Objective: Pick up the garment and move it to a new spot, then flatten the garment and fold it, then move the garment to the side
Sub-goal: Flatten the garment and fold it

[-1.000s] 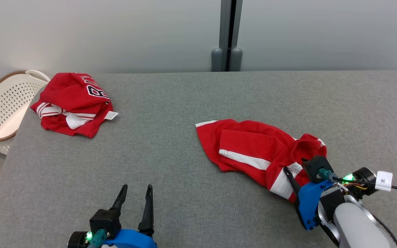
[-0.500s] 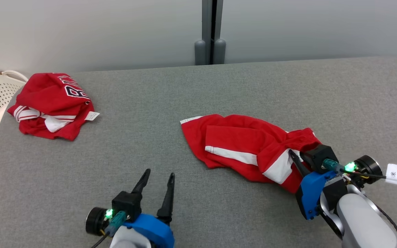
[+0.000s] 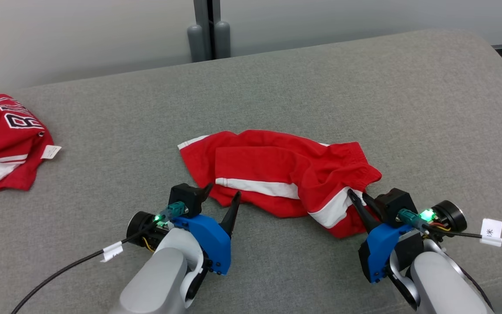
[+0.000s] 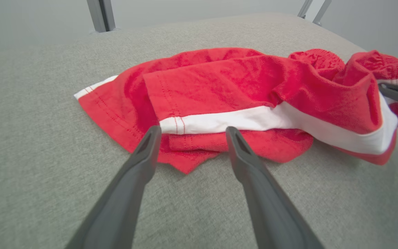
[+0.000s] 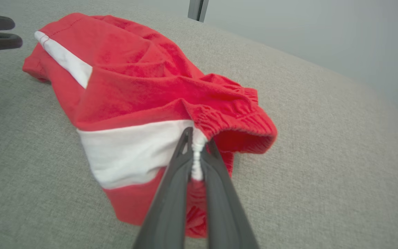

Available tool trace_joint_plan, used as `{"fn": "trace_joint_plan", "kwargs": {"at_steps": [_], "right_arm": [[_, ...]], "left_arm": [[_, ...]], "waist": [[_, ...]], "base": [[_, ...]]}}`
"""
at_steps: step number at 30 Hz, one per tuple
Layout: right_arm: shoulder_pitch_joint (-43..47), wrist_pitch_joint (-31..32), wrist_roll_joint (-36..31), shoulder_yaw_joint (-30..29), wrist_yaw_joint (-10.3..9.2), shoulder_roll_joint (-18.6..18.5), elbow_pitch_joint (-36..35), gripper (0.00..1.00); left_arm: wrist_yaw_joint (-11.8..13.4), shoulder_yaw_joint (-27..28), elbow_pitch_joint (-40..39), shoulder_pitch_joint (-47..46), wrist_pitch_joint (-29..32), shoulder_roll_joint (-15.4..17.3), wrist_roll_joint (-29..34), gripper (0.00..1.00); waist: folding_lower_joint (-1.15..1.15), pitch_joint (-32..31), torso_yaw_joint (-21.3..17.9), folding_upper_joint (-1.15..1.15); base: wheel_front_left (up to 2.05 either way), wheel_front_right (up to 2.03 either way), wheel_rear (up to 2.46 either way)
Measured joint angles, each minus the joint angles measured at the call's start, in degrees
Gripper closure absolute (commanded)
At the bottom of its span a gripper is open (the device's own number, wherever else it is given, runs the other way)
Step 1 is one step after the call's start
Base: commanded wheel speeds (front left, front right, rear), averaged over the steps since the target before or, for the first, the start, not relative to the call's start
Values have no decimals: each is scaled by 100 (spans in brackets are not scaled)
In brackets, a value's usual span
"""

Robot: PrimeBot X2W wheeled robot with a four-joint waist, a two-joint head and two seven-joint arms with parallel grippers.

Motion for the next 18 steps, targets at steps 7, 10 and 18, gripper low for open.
{"fn": "trace_joint_plan", "kwargs": {"at_steps": [7, 10, 18], "right_arm": [[-97, -163, -10, 43, 0, 121, 92, 100], [-144, -219, -14, 41, 0, 152, 154, 100], [-208, -347, -16, 37, 0, 225, 301, 100]], "left_arm": [[12, -22, 743, -438, -159, 0, -223, 0], [7, -98, 915, -534, -233, -2, -345, 0], [-35, -370, 1180, -735, -388, 0, -730, 0]], "waist": [[0, 170, -263, 0], [0, 198, -320, 0], [0, 261, -423, 0]], "base": [[0, 0, 0], [0, 0, 0], [0, 0, 0]]}}
